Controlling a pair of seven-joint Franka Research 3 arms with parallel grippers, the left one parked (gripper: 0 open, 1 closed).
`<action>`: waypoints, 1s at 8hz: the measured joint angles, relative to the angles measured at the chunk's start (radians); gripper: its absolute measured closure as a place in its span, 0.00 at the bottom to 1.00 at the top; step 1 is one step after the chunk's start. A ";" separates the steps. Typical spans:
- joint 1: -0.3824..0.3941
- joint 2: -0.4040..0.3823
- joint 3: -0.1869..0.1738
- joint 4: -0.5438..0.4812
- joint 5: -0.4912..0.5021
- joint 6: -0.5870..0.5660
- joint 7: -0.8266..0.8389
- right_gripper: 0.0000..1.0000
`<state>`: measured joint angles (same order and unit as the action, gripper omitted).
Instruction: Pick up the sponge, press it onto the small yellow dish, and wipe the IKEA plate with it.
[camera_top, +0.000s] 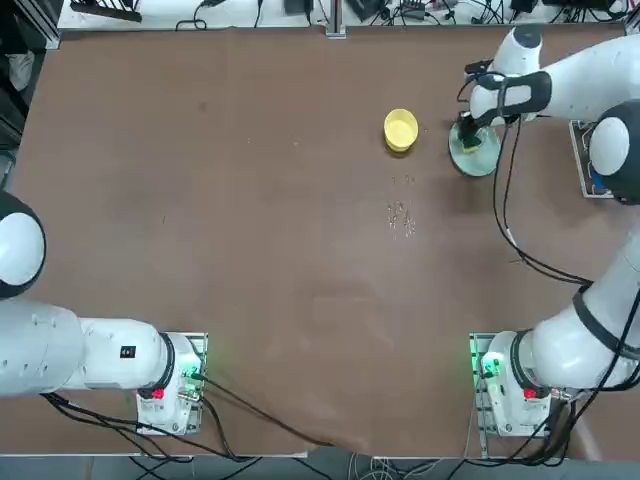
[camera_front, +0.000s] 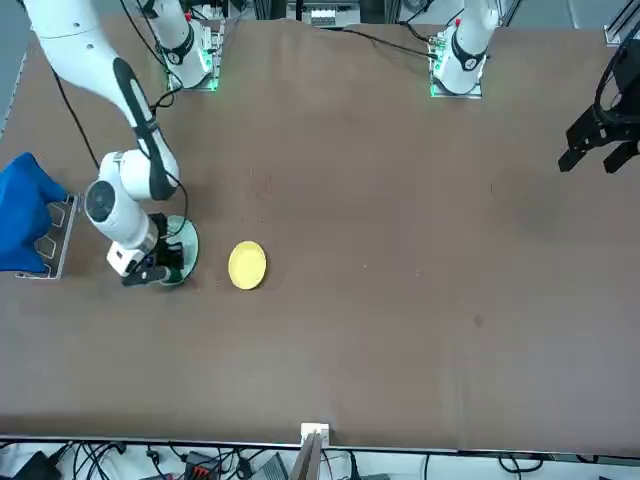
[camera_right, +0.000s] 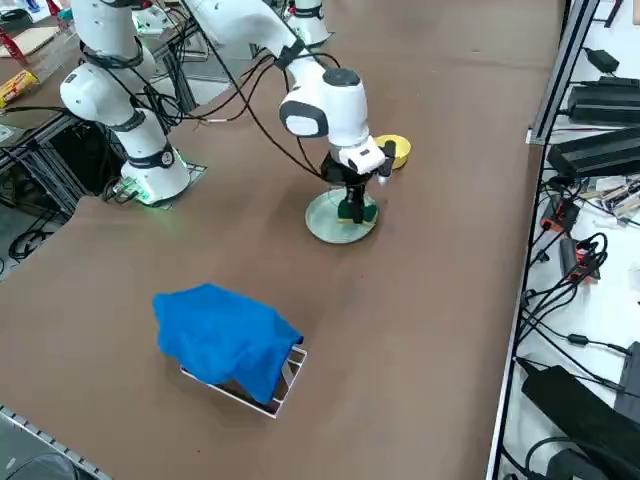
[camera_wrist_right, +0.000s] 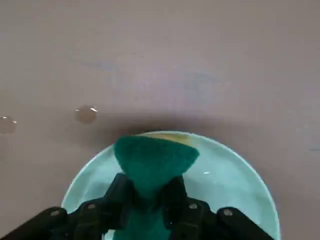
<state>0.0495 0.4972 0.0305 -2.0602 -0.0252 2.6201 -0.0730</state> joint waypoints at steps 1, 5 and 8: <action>0.002 0.000 0.004 0.000 0.001 0.000 0.011 0.65; 0.007 -0.036 0.019 -0.042 0.011 -0.001 0.039 0.65; 0.008 -0.103 0.028 -0.131 0.016 0.000 0.043 0.65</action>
<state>0.0580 0.3939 0.0582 -2.1914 -0.0096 2.6197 -0.0300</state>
